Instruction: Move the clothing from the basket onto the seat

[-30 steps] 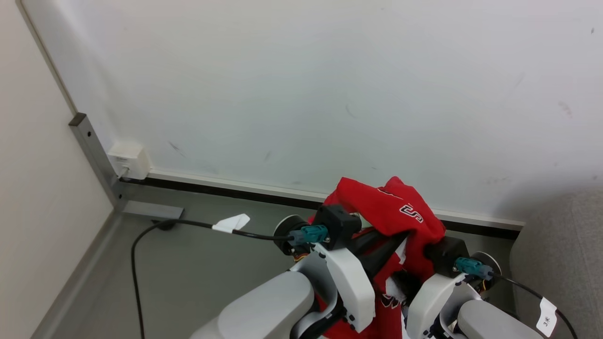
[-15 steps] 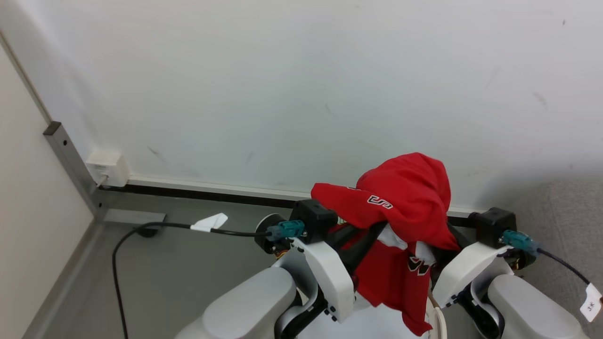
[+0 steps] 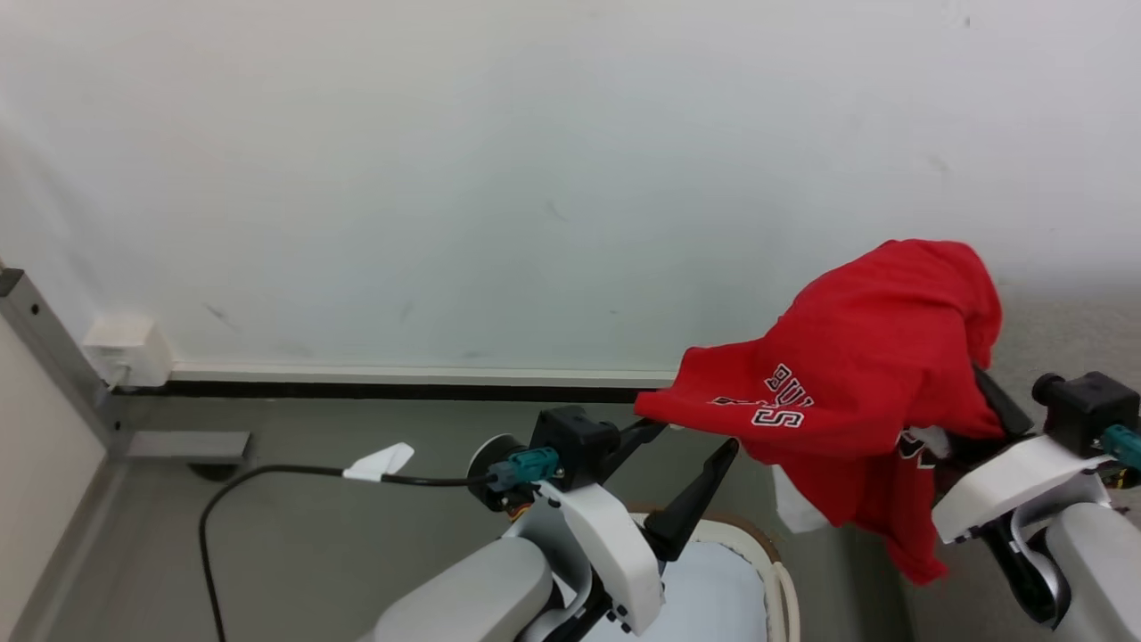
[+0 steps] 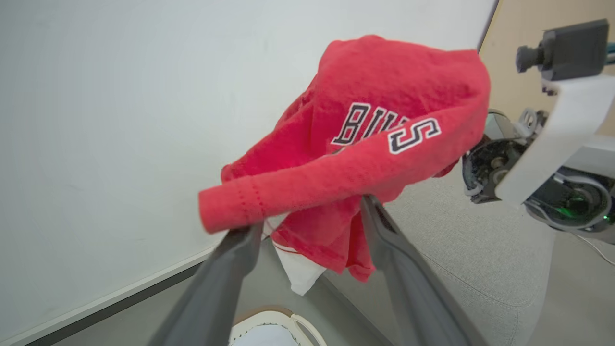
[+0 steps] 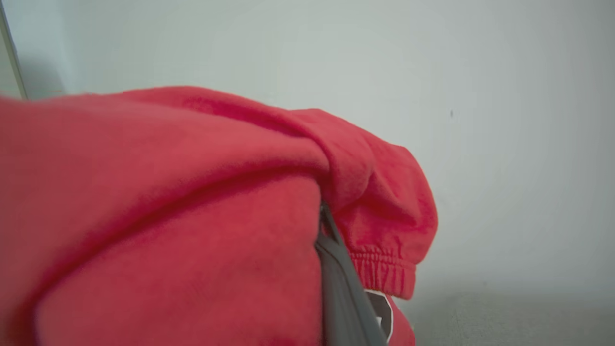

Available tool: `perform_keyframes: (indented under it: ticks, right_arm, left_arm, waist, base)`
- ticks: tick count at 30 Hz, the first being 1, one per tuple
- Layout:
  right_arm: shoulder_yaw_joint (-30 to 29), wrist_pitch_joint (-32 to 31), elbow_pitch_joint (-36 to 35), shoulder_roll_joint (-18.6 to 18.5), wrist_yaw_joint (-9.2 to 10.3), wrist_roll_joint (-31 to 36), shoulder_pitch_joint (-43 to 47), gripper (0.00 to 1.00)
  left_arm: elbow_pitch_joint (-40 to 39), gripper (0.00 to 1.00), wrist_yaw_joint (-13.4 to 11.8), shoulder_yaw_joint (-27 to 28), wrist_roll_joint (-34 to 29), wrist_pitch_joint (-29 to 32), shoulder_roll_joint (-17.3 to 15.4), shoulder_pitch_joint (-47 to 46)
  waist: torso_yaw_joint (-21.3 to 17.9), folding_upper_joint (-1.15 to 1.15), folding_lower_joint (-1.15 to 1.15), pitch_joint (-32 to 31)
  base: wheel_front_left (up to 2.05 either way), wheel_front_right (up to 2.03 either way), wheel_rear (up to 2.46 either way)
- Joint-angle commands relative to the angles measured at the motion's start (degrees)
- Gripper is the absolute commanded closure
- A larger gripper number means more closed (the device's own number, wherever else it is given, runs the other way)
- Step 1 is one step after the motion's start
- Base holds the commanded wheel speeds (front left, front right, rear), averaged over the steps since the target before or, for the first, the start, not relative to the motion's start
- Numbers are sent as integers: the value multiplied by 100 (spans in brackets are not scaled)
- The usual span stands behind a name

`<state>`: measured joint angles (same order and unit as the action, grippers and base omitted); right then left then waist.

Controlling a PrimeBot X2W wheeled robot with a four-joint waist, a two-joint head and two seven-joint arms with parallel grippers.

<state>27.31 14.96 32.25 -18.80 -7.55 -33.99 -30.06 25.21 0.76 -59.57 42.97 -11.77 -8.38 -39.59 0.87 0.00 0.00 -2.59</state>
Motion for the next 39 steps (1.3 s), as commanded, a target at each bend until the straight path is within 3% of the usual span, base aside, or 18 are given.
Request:
perform_keyframes:
  ticks: [1, 11, 21, 33, 39]
  right_arm:
    - [-204, 33, -166, -96, 12, 159, 88, 100]
    - [-1362, -398, -1357, -425, 12, 770, 534, 100]
    - [-2715, -1163, -3129, -73, 12, 1407, 1408, 100]
    - [-3068, -1494, -3942, 340, 12, 1582, 1767, 100]
    - [-3140, -1611, -3942, 303, 12, 1448, 1174, 100]
  left_arm:
    - [-74, 0, -40, 23, 4, -52, -74, 118]
    - [-395, 0, -176, 60, -137, -203, -221, 248]
    - [-596, 0, -167, -24, -280, -208, -345, 95]
    - [-694, 0, -156, -119, -491, -228, -419, -39]
    - [-850, 0, -158, -115, -567, -119, -534, -279]
  waist:
    - [-235, 0, 0, 43]
    - [-1242, 0, 0, 305]
    - [-2112, 0, 0, 710]
    - [-2476, 0, 0, 965]
    - [-2405, 0, 0, 1423]
  base:
    - [0, 0, 0]
    - [0, 0, 0]
    - [0, 0, 0]
    - [0, 0, 0]
    - [0, 0, 0]
